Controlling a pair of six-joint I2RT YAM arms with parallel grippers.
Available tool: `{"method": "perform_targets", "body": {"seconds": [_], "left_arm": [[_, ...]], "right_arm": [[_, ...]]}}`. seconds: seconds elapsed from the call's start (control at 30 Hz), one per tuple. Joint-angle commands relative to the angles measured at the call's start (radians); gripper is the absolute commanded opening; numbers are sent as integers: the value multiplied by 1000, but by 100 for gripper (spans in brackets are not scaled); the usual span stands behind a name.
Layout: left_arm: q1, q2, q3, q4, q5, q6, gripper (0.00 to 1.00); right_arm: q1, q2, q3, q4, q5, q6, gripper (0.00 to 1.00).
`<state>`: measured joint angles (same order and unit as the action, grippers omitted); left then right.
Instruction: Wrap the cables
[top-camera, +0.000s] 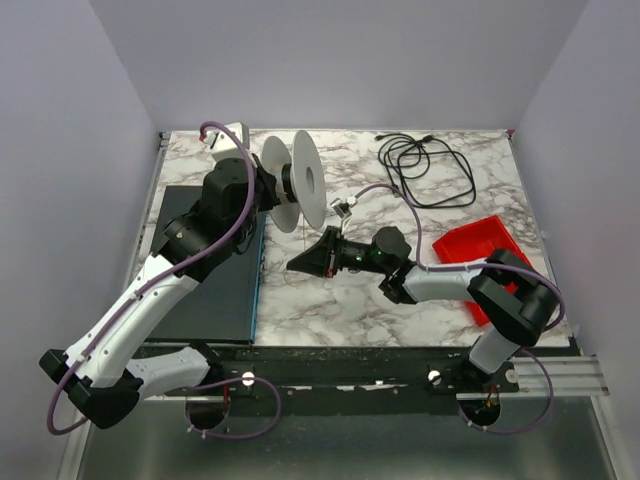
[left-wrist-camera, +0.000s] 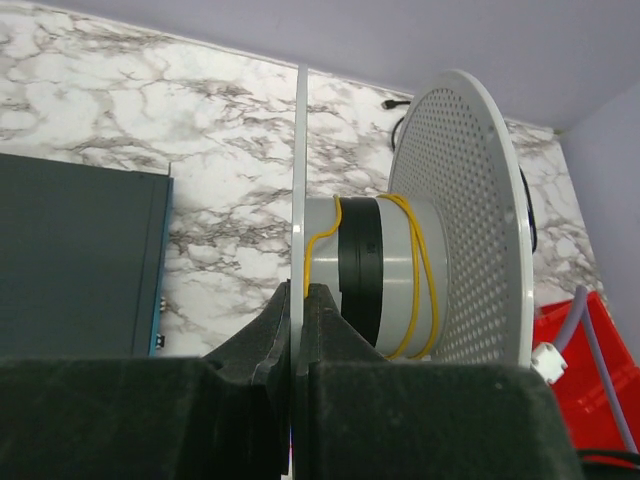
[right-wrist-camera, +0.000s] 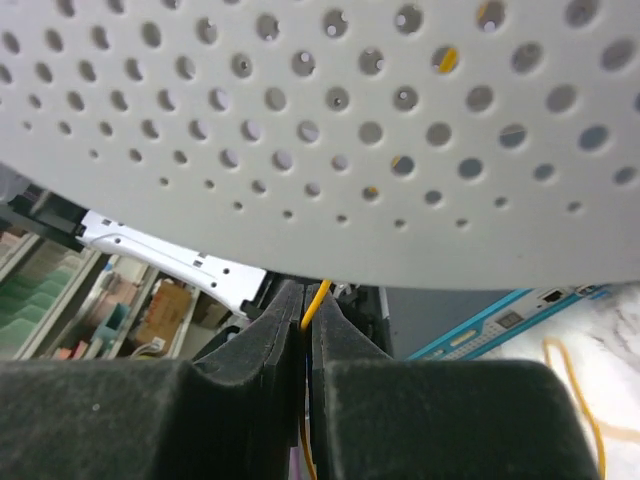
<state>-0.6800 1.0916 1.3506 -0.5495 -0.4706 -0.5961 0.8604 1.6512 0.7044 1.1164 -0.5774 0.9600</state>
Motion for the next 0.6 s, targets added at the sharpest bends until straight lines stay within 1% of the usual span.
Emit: {"method": "perform_targets", "body": {"seconds": [0.0, 0.07, 0.13, 0.2, 0.27, 0.33, 0.4, 0.47, 0.57], "left_arm": [[17, 10, 71, 57, -147, -34, 0], [31, 25, 74, 42, -163, -21, 0], [49, 39, 69, 34, -171, -5, 0], [62, 58, 66, 25, -184, 21, 0], [67, 80, 61, 25, -195, 71, 0], [68, 99, 53, 24, -194, 120, 0], [66, 116, 39, 17, -199, 157, 0], [61, 127, 18, 13, -200, 183, 0], [35, 126, -21, 23, -189, 225, 0]], "right_arm": [[43, 12, -13, 53, -46, 23, 11], [58, -11, -18, 14, -39, 6, 11], [72, -58, -16, -80, -23, -41, 10], [88, -120, -11, -215, 6, -120, 6], [97, -196, 14, -411, 54, -233, 2], [97, -275, 53, -628, 117, -347, 1], [97, -334, 105, -779, 166, -428, 1], [98, -360, 180, -896, 188, -486, 1], [97, -366, 264, -1026, 241, -561, 1]]}}
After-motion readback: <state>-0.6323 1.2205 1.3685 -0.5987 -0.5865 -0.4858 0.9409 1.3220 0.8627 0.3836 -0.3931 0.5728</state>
